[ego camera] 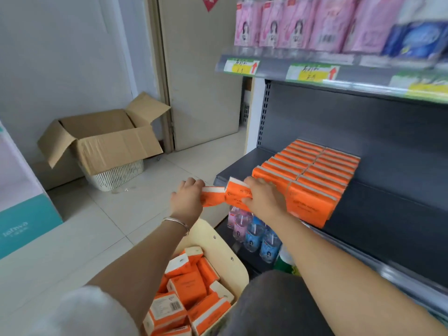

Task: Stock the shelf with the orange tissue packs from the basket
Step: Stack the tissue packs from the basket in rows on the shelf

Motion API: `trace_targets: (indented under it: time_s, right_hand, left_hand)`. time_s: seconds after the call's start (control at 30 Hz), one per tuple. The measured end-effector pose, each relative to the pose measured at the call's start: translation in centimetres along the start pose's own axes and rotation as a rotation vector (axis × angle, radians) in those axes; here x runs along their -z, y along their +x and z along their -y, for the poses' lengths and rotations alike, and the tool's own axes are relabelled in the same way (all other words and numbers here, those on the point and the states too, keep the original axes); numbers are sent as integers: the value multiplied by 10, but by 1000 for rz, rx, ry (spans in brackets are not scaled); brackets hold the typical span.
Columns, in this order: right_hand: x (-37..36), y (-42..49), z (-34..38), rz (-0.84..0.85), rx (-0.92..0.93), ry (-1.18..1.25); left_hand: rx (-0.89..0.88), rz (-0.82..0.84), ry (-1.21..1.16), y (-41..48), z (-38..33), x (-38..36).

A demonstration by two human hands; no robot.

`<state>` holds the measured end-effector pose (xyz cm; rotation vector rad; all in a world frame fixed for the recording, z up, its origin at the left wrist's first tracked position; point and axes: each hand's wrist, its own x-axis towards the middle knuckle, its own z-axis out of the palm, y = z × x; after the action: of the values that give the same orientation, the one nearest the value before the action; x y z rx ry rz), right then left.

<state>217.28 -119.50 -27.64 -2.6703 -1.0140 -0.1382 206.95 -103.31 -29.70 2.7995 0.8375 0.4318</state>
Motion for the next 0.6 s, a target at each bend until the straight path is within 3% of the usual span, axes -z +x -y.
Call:
trace_targets:
  time_s: [0.2,0.6]
  right_hand:
    - [61,-19,-27,-218,-70,-31]
    - [119,-50,-146,-447,-392,-9]
  left_hand:
    - [-117,-136,-46,7,-52,33]
    - [-475,-110,-302,25,-209,34]
